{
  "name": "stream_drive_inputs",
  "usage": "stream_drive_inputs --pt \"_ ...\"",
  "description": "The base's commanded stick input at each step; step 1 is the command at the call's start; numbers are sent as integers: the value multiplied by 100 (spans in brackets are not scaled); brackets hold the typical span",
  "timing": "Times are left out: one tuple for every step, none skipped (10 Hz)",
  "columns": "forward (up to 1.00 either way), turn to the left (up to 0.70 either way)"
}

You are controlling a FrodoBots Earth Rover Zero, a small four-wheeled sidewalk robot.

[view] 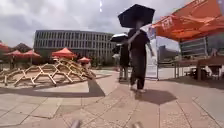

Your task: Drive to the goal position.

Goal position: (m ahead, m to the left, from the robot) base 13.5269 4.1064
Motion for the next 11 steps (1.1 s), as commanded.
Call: stream_drive_inputs --pt "85 -1" --pt "85 -1" --pt "85 1" --pt "85 1" --pt "85 1" --pt "85 1" --pt "85 1" --pt "85 -1" --pt "85 -1" --pt "8 -1" --pt "7 0"
